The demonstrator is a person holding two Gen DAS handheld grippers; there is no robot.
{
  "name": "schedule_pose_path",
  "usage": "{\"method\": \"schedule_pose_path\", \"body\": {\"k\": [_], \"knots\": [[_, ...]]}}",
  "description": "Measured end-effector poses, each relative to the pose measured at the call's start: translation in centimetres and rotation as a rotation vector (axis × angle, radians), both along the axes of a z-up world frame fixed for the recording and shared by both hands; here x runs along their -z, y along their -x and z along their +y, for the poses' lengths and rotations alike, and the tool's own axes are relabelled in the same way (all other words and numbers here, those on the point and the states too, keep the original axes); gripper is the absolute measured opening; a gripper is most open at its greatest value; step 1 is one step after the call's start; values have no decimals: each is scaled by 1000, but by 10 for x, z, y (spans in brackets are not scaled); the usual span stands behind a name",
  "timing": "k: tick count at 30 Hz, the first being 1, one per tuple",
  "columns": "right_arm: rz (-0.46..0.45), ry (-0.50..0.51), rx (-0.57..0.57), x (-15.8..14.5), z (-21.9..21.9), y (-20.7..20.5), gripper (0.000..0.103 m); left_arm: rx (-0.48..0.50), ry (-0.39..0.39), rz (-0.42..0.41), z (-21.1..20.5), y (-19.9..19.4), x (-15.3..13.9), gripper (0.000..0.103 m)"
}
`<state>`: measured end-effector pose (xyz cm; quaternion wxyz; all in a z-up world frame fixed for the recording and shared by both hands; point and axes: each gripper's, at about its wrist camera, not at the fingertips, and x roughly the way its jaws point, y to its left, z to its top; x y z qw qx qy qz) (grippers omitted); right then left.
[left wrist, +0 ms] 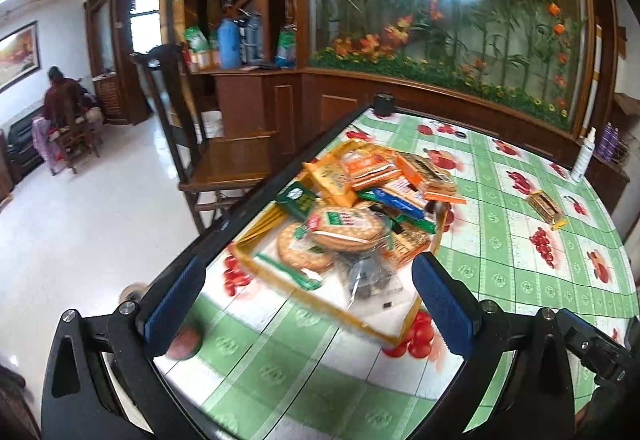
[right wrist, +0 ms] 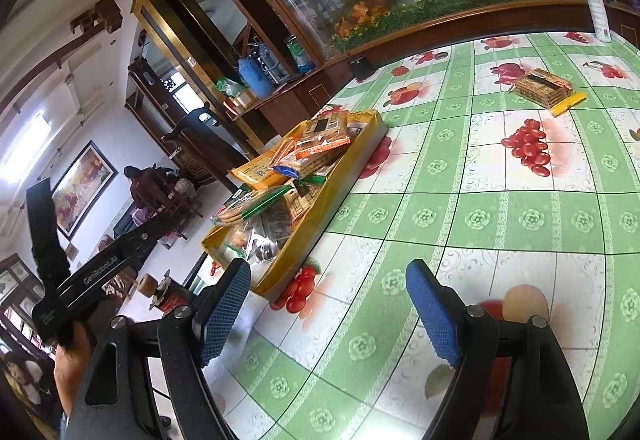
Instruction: Organize snacks
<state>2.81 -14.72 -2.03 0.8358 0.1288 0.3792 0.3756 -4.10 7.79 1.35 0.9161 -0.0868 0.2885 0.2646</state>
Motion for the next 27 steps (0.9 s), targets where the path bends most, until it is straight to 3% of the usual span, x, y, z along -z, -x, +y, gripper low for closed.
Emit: {"method": "schedule_pose_path", "body": {"k": [9, 15, 20, 27], "knots": [[-2, -9, -18, 3, -2, 13, 86, -2, -147, -8, -38, 24, -4, 103], [-24, 0, -36, -3, 1, 20, 86, -40, -365, -45, -75, 39, -7, 103], [-37, -1, -44, -7, 0, 26, 87, 17, -271, -48, -75, 43, -8, 103], [-57, 8, -51, -11, 0, 31, 87, 18, -203, -67, -73, 50, -9, 103]]}}
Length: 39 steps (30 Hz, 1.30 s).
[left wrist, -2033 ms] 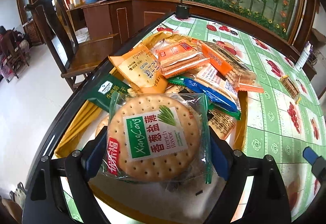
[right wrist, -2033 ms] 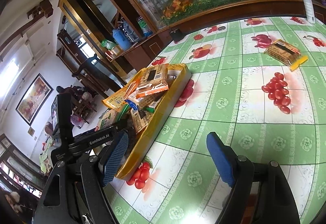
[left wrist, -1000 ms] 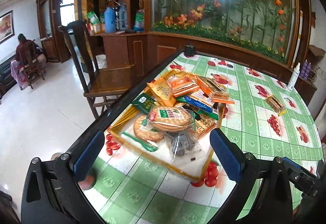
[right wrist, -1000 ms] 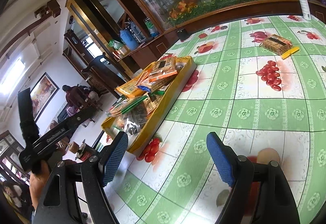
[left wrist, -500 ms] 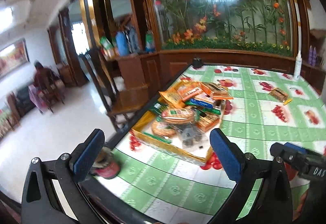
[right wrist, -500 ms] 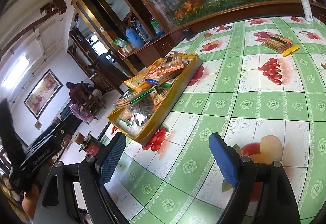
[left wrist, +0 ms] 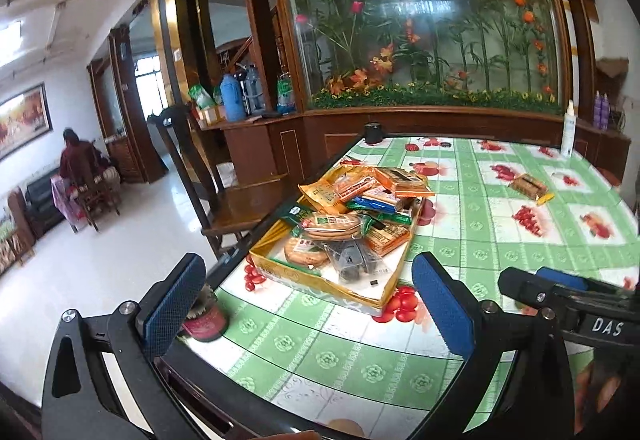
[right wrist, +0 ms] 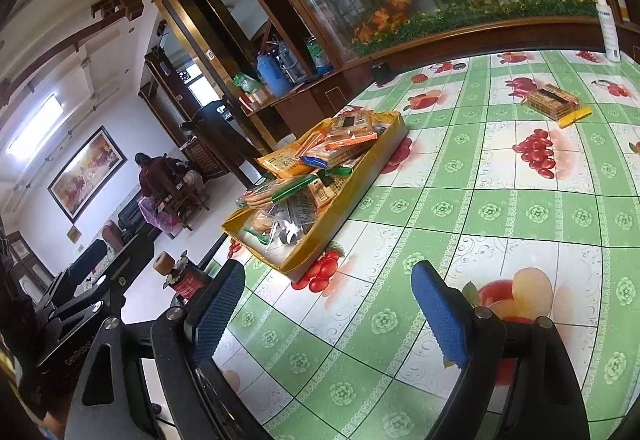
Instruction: Organize snacks
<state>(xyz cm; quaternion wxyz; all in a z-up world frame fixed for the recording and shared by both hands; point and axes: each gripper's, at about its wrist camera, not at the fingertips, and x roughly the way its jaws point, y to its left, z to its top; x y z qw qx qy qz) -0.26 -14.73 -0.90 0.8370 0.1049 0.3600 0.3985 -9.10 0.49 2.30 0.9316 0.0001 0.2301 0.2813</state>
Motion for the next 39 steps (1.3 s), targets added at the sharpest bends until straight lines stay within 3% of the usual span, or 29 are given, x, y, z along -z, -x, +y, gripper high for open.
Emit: {"method": "schedule_pose_path", "body": {"k": [7, 12, 19, 23, 39], "knots": [[-71, 21, -45, -13, 10, 5, 89, 5, 38, -15, 2, 9, -4, 103], [-206, 27, -160, -40, 25, 5, 99, 18, 85, -33, 8, 15, -13, 103], [-352, 64, -332, -72, 54, 1, 103, -4, 99, -67, 16, 20, -23, 103], [-364, 61, -399, -74, 65, -3, 103, -8, 102, -57, 19, 19, -24, 103], [-361, 123, -437, -56, 56, -28, 103, -29, 125, -50, 33, 23, -22, 103]]}}
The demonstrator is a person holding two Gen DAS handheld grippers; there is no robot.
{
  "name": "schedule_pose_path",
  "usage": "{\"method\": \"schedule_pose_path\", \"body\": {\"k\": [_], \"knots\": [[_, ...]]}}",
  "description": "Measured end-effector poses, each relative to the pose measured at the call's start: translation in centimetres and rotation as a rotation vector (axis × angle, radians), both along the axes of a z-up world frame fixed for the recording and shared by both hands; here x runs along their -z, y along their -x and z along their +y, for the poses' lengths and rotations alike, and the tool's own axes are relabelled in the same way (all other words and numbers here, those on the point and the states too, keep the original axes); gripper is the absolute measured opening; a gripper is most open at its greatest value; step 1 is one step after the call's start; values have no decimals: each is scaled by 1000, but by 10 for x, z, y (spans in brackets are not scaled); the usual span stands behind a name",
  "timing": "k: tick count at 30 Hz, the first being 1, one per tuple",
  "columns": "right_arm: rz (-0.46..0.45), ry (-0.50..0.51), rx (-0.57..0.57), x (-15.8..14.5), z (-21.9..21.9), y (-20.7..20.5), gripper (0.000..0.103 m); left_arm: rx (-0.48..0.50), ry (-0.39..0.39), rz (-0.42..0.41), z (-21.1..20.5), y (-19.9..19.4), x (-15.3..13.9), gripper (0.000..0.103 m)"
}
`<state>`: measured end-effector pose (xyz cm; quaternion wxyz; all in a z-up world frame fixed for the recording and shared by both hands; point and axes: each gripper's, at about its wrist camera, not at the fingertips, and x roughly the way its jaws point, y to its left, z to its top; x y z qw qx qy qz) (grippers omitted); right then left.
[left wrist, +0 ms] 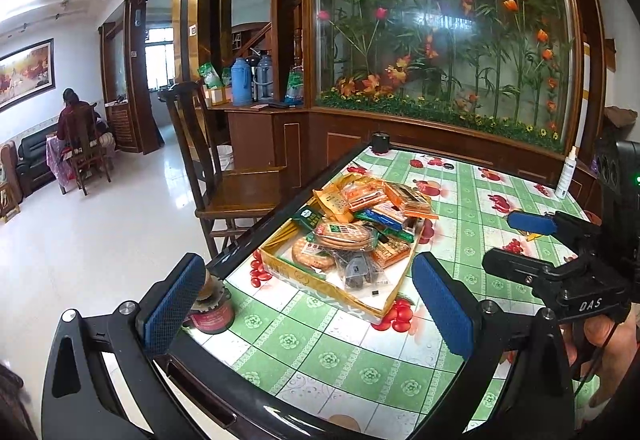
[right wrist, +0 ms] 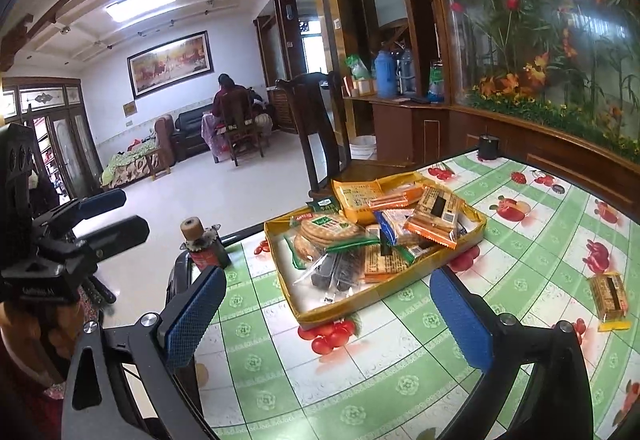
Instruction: Organize snacks
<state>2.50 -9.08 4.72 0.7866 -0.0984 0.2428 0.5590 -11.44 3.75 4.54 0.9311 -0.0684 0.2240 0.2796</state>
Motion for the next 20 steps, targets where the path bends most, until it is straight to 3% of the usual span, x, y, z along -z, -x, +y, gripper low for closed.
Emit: {"method": "schedule_pose_path", "body": {"k": [20], "knots": [[-66, 83, -141, 8, 32, 15, 103, -43, 16, -14, 23, 12, -8, 103]]}}
